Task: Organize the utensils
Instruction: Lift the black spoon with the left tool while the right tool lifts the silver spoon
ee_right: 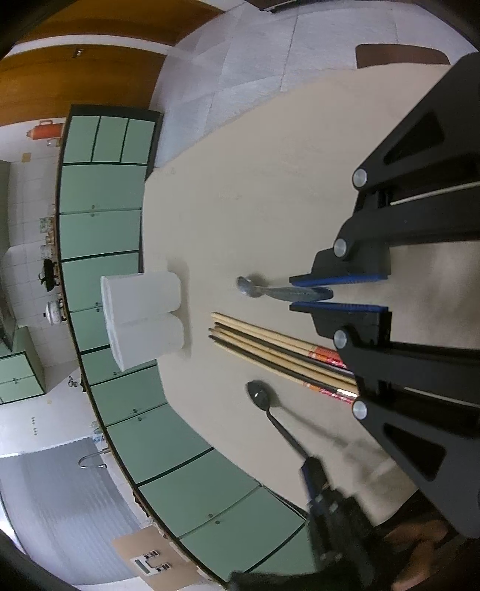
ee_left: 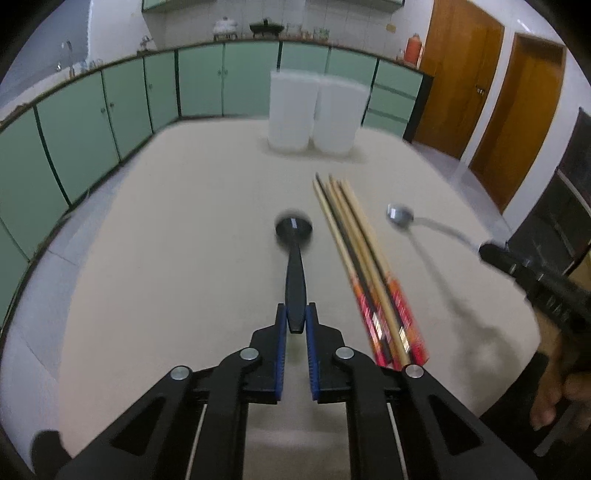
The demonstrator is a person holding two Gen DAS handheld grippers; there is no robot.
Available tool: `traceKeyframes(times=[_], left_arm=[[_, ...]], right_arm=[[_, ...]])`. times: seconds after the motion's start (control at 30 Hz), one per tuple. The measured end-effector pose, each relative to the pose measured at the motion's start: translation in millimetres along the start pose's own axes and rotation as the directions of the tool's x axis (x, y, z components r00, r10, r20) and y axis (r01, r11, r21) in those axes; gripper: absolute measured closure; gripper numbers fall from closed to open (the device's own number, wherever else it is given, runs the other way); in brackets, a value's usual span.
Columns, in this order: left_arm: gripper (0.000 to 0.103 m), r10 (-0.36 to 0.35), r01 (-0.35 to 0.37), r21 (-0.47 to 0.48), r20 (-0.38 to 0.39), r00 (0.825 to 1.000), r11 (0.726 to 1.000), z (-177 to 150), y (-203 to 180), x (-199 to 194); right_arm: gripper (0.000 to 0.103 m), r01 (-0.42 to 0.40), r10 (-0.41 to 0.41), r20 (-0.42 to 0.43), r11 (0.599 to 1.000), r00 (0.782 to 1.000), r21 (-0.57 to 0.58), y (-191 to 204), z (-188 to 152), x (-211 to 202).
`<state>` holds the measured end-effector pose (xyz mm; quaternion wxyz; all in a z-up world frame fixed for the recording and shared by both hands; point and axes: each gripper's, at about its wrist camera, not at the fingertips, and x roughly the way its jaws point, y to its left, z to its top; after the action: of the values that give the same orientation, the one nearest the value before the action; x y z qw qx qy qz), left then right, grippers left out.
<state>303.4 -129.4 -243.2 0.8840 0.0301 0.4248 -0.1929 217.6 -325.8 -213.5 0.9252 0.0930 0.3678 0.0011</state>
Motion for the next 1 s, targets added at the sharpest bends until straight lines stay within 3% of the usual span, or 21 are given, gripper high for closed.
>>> traceKeyframes(times=[0.2, 0.27, 0.63, 0.73, 1.0], left_arm=[[0.093, -0.015, 0.015, 0.002, 0.092, 0.996, 1.0, 37, 12, -32], [0.093, -0.021, 0.021, 0.0, 0.096, 0.995, 1.0, 43, 16, -32], [0.094, -0.06, 0.06, 0.002, 0.115, 0.991, 0.998, 67, 26, -41], [0.101, -0.071, 0.073, -0.008, 0.118, 0.99, 0.997, 74, 31, -45], [0.103, -0.07, 0.07, 0.004, 0.134, 0.989, 0.998, 86, 36, -51]], right_arm=[[0.096, -0.001, 0.002, 0.032, 1.0, 0.999, -0.03, 7, 17, -7], [0.101, 0.001, 0.001, 0.033, 0.999, 0.999, -0.044, 9, 25, -7], [0.103, -0.019, 0.02, 0.005, 0.996, 1.0, -0.086, 12, 67, -15], [0.103, -0.023, 0.024, 0.007, 0.995, 1.0, -0.1, 14, 76, -20], [0.103, -0.047, 0.047, -0.007, 0.993, 0.999, -0.11, 16, 95, -25]])
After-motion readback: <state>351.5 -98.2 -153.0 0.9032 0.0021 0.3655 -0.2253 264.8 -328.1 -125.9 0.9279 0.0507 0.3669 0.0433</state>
